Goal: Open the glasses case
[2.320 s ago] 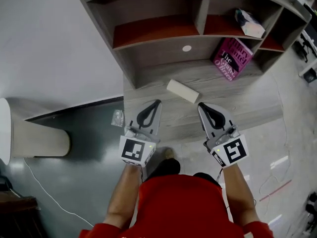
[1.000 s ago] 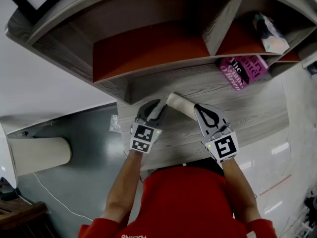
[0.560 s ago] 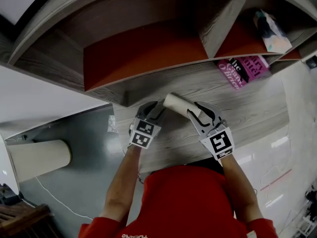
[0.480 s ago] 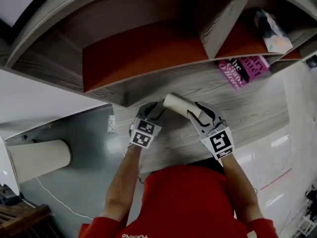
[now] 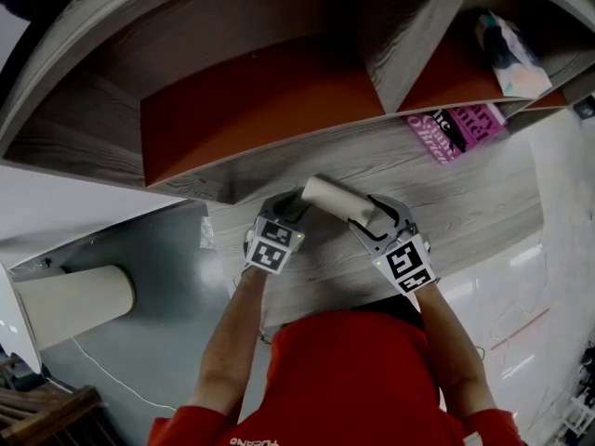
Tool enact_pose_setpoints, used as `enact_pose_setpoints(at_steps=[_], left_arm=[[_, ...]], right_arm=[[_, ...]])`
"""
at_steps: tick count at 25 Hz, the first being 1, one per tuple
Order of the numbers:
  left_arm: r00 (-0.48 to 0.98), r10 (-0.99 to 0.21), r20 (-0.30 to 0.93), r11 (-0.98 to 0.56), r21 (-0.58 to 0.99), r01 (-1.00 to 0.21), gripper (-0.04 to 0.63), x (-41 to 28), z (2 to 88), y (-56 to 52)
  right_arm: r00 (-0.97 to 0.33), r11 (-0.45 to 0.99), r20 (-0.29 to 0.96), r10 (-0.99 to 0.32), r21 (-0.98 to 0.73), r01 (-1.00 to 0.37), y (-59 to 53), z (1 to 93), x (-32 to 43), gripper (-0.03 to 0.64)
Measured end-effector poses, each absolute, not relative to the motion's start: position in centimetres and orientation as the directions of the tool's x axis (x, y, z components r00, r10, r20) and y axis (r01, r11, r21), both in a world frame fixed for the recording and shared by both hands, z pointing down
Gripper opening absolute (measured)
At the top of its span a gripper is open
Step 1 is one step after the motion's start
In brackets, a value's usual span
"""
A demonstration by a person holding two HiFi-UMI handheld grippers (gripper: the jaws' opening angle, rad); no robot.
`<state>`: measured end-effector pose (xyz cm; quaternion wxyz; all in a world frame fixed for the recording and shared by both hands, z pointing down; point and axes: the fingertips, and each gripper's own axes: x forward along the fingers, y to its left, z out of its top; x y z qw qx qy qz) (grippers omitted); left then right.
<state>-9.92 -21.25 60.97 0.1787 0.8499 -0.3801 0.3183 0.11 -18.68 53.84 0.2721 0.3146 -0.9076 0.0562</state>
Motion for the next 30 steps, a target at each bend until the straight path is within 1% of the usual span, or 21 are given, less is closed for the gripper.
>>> enact_pose_setpoints(at_steps=[9, 14, 24, 27, 30], left_arm=[[0.509, -0.504, 0.698, -0.652, 0.079, -0.754, 0.143, -9.9, 61.3, -21.4], [0.518, -0.477, 0.711, -0.664, 0.094, -0.741, 0.109, -9.4, 61.3, -21.2], [0.52, -0.456, 0.723, -0.664, 0.113, -0.739, 0.103, -9.4, 61.4, -20.8], [0.516, -0.458, 0.723, -0.663, 0.109, -0.741, 0.103, -9.4, 61.4, -20.9], [0.512, -0.467, 0.721, -0.662, 0.099, -0.743, 0.103, -9.5, 61.3, -21.1]], right_arm=[[-0.612, 0.828, 0.632, -0.477, 0.088, -0.554, -18.2, 57.1, 0.8, 0.282], [-0.591, 0.836, 0.669, -0.451, 0.085, -0.542, -17.9, 58.2, 1.3, 0.293], [-0.563, 0.867, 0.721, -0.404, 0.106, -0.487, -17.3, 60.0, 1.3, 0.304], [-0.561, 0.872, 0.723, -0.403, 0.117, -0.475, -17.4, 60.1, 1.3, 0.293], [-0.588, 0.872, 0.712, -0.384, 0.071, -0.484, -17.6, 59.9, 1.4, 0.29]])
